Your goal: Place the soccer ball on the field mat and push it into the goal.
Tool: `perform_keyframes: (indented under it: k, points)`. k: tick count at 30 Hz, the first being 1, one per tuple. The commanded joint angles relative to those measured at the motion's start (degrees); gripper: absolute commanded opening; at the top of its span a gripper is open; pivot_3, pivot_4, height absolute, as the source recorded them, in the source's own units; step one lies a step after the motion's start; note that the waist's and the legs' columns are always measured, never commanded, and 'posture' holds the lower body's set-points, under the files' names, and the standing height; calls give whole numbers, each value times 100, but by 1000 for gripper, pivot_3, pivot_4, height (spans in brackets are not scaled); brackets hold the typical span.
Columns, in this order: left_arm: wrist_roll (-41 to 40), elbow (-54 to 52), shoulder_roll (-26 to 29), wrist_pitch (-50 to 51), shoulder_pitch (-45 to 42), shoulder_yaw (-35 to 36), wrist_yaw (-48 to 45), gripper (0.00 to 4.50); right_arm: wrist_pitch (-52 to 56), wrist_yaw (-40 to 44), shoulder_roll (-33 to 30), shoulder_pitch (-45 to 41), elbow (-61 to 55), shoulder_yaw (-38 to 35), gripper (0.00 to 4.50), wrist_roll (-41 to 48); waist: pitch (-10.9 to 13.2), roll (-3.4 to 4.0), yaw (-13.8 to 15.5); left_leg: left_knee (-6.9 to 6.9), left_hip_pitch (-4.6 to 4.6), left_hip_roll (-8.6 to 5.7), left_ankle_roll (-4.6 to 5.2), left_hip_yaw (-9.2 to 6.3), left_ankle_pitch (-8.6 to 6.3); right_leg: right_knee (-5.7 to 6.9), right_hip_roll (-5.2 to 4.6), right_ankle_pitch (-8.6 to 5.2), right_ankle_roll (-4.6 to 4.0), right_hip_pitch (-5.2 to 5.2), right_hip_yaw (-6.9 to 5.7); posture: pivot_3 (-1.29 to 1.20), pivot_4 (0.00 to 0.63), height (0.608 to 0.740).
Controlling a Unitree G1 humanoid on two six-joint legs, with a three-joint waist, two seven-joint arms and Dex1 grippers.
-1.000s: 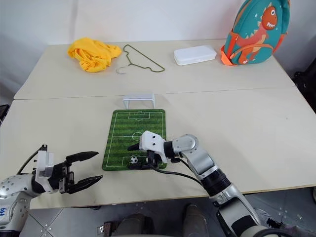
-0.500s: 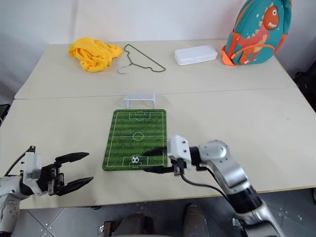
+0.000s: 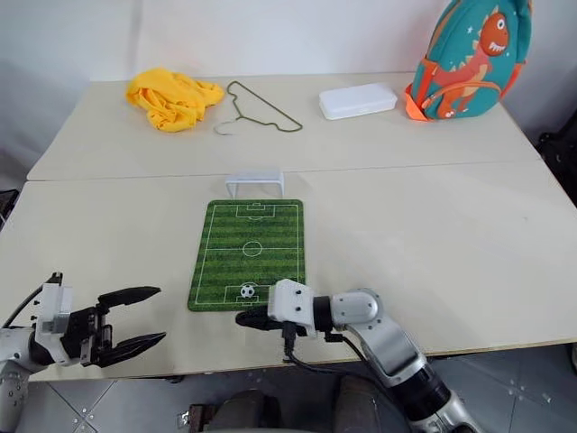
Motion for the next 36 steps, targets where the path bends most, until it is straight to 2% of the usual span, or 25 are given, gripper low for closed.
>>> perform_keyframes:
  k: [1,10,15,19,22,28,31,33,36]
  points:
    - [-124,-244,-12,38,41,65,60,4500,216,-158,200,-266,263,196,21,-158,0,-1,-18,0,0,0,0,0,0,-1,0,0,0,0,0,0,150,740]
    - [-104,-403,-142,22,73,96,308,4500,59,-192,338,-720,939,228,21,-362,0,-1,-38,-3,1,2,-1,6,-1,1,2,-2,-4,-3,1,0,150,740]
    - [-143,-455,-449,48,-69,190,888,4500,233,-973,859,-1326,1493,-429,21,-272,0,0,-44,-1,1,3,-2,4,0,6,2,-2,-4,-4,1,0,150,740]
    - [-198,-487,-760,129,-219,371,1628,4500,33,-1666,918,-1747,1919,-845,21,-568,-1,-2,-31,-1,1,2,-2,-5,0,7,2,-2,-4,-4,1,0,150,740]
    - [-135,-528,-886,110,-213,402,1894,4500,27,-1731,940,-1755,1792,-981,21,-472,0,-1,-44,-3,-1,0,-2,-3,0,7,1,-2,-4,-4,-1,0,150,740]
    - [185,-371,-784,-173,-273,404,2051,4500,-106,-1174,551,-983,792,-1124,21,2,-1,-2,-50,-8,0,1,-2,7,0,3,2,-2,-4,-5,-3,0,150,740]
    - [338,-136,-710,-378,-432,512,2177,4500,-547,-613,-43,-251,272,-1579,21,491,-1,-3,36,-5,-3,-2,-2,-2,-1,0,2,-2,-4,0,-7,0,150,740]
    - [448,-72,-668,-478,-437,517,2213,4500,-623,-170,-603,375,17,-2265,21,1100,0,-5,61,-2,-2,-5,1,6,-2,-7,1,0,0,5,-2,0,150,740]
    - [704,37,-601,-606,-395,507,2337,4500,-684,147,-1090,939,-168,-2886,21,1620,1,-7,103,-3,1,-3,4,10,-4,-11,1,0,1,8,-1,0,150,740]
